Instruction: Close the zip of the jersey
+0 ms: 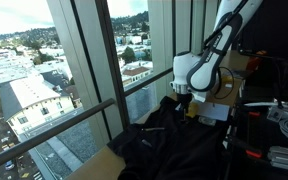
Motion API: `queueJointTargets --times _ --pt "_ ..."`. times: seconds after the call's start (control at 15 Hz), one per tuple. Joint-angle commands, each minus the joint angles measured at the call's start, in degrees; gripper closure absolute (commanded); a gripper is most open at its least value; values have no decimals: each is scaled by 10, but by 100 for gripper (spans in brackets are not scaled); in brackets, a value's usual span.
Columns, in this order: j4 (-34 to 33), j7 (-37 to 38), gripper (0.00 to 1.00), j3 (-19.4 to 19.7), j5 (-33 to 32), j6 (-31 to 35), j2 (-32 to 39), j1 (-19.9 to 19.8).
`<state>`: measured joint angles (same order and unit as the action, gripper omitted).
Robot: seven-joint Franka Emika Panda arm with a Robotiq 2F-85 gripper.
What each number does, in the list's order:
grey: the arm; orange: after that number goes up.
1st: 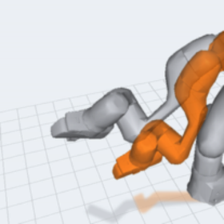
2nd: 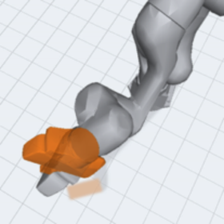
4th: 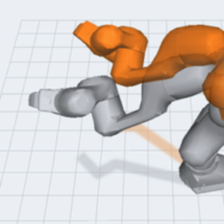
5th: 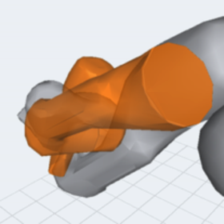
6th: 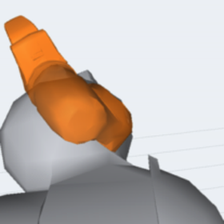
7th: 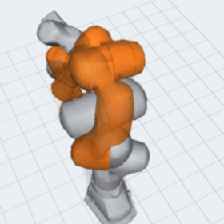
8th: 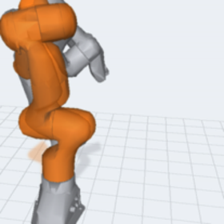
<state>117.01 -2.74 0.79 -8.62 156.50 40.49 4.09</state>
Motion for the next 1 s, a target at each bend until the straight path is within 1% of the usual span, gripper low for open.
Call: queueJointTargets --times 0.0,0.4,0.93 --pt "-17 3 0 7 -3 -4 20 6" --pt "-1 7 0 12 -5 1 30 9" --pt "-10 3 0 12 -6 -1 38 9"
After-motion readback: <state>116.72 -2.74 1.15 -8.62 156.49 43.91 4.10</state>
